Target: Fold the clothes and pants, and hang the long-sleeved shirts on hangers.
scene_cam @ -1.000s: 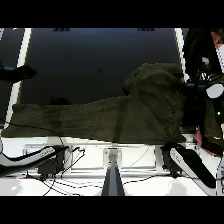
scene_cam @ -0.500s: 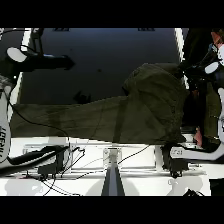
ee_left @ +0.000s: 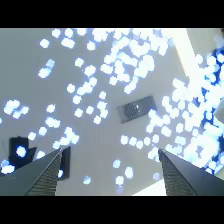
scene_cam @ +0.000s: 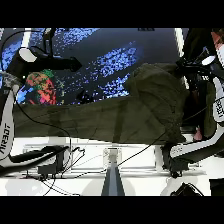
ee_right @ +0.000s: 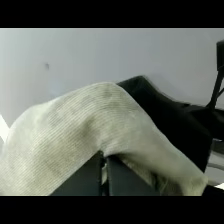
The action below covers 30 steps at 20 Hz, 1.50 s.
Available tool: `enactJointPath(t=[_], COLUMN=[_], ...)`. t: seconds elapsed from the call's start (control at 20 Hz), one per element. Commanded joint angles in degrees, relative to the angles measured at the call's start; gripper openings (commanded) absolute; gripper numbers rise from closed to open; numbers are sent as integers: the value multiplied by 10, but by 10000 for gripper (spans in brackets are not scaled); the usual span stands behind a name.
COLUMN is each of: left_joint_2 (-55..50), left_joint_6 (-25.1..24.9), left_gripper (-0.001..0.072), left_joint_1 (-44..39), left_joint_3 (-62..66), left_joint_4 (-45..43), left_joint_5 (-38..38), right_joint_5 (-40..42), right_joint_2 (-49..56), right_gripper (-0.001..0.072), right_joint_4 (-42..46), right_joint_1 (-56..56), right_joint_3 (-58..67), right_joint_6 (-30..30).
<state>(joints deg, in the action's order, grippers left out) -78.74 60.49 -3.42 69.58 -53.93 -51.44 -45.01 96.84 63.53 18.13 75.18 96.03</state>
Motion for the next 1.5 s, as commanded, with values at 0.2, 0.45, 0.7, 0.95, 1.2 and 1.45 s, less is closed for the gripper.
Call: enactJointPath(t=[0.2, 0.45, 0.7, 0.95, 1.2, 1.45], left_joint_2=[-8, -5, 40, 117, 165, 167], left_joint_6=[0, -1, 0, 0, 0, 2], left_gripper=[696, 696, 696, 696, 696, 696], left_joint_1=[-1, 1, 39, 124, 204, 220], left_joint_3=[0, 1, 1, 1, 1, 1], left_joint_4=[0, 0, 0, 0, 0, 0], left_joint_5=[1, 2, 42, 63, 63, 62], right_joint_5=[20, 13, -24, 12, 42, 156], right_joint_2=[7, 6, -3, -5, 6, 70], right_gripper=[20, 20, 21, 21, 21, 28], right_joint_4=[-5, -5, -6, -5, -4, -1], right_joint_1=[-67, -170, -322, -474, -586, -643], right_joint_3=[95, 276, 411, 412, 387, 387], right_joint_6=[-108, -136, -268, -333, -367, -366])
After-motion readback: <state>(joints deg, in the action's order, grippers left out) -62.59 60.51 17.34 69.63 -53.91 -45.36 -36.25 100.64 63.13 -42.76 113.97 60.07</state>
